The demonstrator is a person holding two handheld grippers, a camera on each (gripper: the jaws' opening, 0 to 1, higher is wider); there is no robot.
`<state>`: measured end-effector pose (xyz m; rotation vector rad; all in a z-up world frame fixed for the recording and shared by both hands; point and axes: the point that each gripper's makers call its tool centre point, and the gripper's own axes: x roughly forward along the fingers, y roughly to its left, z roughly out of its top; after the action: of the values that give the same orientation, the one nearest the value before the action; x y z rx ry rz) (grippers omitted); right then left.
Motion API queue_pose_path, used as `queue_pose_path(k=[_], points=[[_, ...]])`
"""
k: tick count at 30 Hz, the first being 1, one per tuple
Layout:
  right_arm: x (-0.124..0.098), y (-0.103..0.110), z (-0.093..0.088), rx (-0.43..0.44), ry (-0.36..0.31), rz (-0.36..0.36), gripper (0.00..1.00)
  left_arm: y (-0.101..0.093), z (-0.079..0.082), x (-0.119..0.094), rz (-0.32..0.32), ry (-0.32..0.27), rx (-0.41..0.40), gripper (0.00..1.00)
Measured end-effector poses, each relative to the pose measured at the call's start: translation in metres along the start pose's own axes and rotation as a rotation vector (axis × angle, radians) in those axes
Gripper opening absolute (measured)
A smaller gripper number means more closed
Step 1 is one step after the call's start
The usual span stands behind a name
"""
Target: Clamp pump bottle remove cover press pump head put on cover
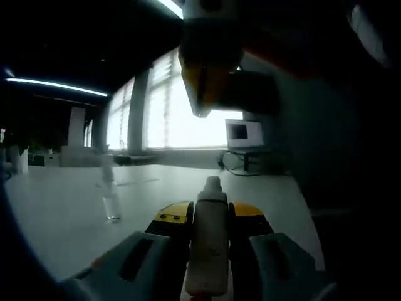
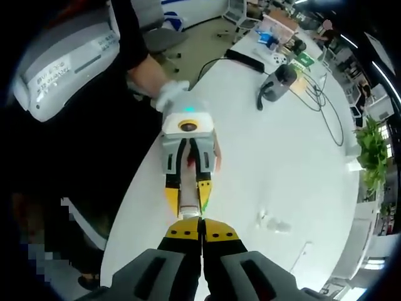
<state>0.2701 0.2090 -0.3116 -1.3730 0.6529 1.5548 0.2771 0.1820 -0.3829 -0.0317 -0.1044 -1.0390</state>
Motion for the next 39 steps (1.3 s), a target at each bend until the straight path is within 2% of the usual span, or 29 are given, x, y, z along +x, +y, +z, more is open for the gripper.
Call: queue_pose_path(k=[10,16,21,22,25,27,31,35,39], points=[[0.01,0.007,-0.014,-0.01,0.03,0.02,0.0,-0.002,0.003,-0.001,0.001,-0.015,-0.009,0.13],[0.011,0.01,-0.015,-0.014,0.026,0.032,0.05,-0.002,0.006,-0.002,0.0,-0.029,-0.013,0.13],[0.013,0.012,-0.017,0.024,-0.006,0.035,0.07,-0.001,0.015,-0.005,0.003,-0.07,-0.026,0.13],[0.014,0.012,-0.018,0.044,-0.025,0.027,0.07,0.0,0.016,-0.006,0.005,-0.076,-0.026,0.13],[0.01,0.006,-0.016,0.142,-0.139,-0.033,0.08,0.002,0.019,-0.007,0.016,-0.092,-0.026,0.13],[0.004,-0.003,-0.015,0.251,-0.262,-0.099,0.09,0.003,0.021,-0.007,0.021,-0.099,-0.025,0.13],[-0.007,-0.009,-0.017,0.409,-0.468,-0.198,0.14,0.004,0.022,-0.007,0.024,-0.104,-0.026,0.13],[-0.012,-0.007,-0.02,0.498,-0.587,-0.271,0.16,0.004,0.022,-0.007,0.024,-0.104,-0.026,0.13],[-0.015,-0.012,-0.03,0.634,-0.699,-0.378,0.18,0.006,0.021,-0.007,0.031,-0.105,-0.028,0.13]])
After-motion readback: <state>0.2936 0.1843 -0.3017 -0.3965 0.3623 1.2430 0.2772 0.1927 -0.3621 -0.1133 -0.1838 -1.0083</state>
